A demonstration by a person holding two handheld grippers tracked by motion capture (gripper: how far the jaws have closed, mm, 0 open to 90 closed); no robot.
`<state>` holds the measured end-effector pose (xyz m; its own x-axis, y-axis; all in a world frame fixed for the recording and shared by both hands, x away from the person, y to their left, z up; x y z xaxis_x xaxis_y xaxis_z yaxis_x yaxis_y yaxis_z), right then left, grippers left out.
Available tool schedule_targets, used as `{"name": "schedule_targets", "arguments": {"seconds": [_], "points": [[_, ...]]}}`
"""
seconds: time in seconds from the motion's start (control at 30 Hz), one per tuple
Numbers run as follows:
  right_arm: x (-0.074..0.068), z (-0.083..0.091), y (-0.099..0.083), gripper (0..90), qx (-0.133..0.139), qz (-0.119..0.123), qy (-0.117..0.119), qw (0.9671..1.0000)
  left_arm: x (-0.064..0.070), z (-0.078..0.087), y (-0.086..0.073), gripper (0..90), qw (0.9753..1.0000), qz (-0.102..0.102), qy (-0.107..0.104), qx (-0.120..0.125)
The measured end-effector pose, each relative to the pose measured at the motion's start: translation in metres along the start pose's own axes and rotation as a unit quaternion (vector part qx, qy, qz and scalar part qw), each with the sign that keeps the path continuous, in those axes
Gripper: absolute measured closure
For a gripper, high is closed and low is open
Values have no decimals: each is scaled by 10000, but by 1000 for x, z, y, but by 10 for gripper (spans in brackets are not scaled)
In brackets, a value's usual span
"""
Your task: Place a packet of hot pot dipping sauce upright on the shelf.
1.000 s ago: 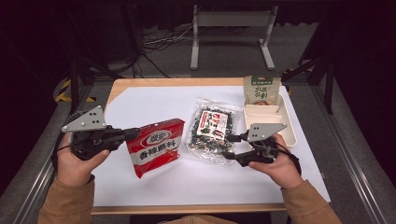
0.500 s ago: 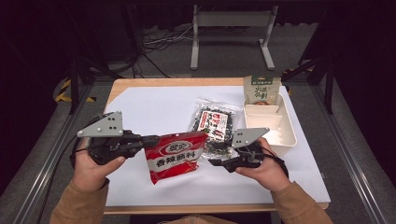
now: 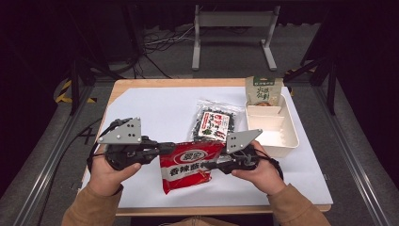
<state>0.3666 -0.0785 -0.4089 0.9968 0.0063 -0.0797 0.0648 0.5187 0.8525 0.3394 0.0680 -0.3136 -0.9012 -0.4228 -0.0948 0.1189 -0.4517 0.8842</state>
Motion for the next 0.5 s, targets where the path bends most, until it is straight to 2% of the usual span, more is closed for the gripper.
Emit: {"name": "schedule_targets", "arguments": {"seconds": [0.07,0.2,0.5], "points": [[-1,0,0,824,-60,114,43,9999,0,0,0,896,10000,-17,15,-1],[-3,2,2,876,-62,121,139,9998,0,0,1,896,10000,-15,37,50],[-6,7,5,893,-121,7,163,9998,-3,1,1,894,9999,60,61,134]]}}
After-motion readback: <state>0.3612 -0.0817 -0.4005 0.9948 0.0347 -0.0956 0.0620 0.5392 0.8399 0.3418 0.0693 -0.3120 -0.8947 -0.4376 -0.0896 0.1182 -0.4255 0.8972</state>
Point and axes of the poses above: each handheld gripper's, and its own axes: z roughly backward along the jaws, y roughly out of its top, x roughly to its right, the point moved 10 cm from there along -z, roughly forward along the jaws, and after that the axes turned 11 degrees about y, right-handed, at the moved point
